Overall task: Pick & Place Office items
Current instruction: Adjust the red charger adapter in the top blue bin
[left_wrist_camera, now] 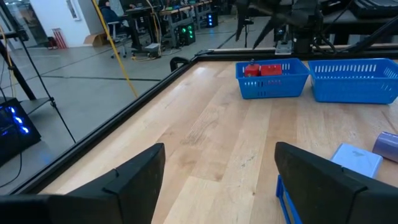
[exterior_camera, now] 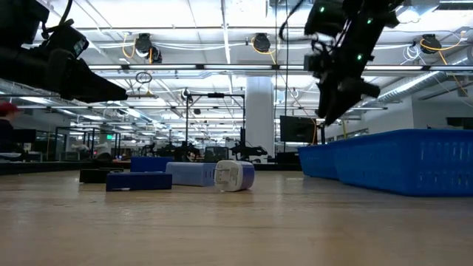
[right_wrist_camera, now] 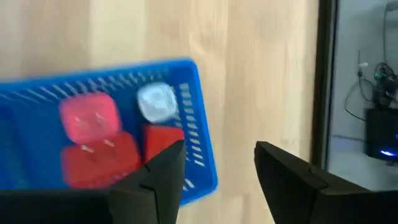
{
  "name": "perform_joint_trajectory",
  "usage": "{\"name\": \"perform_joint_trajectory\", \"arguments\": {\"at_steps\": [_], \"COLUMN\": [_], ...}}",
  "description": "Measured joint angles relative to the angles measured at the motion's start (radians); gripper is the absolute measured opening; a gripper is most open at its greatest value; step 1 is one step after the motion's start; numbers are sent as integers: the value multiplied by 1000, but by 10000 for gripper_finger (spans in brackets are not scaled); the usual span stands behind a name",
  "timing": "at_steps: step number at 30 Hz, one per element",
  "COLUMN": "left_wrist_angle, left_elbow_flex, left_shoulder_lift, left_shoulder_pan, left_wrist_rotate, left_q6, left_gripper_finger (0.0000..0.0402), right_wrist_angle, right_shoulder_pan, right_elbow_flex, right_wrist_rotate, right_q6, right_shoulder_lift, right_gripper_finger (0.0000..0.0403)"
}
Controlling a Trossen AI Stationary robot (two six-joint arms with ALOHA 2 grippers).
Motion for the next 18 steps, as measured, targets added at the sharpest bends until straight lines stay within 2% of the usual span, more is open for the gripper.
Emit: {"name": "perform_joint_trajectory", "arguments": {"at_steps": [4,6,12,18], "left_wrist_angle": [0,0,0,0], "left_elbow_flex": [0,0,0,0], "left_shoulder_lift": [0,0,0,0], "left_shoulder_pan": [0,0,0,0], "left_wrist_rotate": [0,0,0,0], "left_q6": [0,0,0,0], "left_gripper_finger": [316,319,326,315], "right_wrist_angle": [-22,-5,45,105], "right_shoulder_pan": [25,35,55,83], "right_elbow_flex": [0,-12,-115,-173], "right_wrist_rotate": [-187,-239,-244,-244], "right_q6": [98,145,171,171], "right_shoulder_lift": [-45,-50,-49,-49], "right_gripper_finger": [177,173,163,152]}}
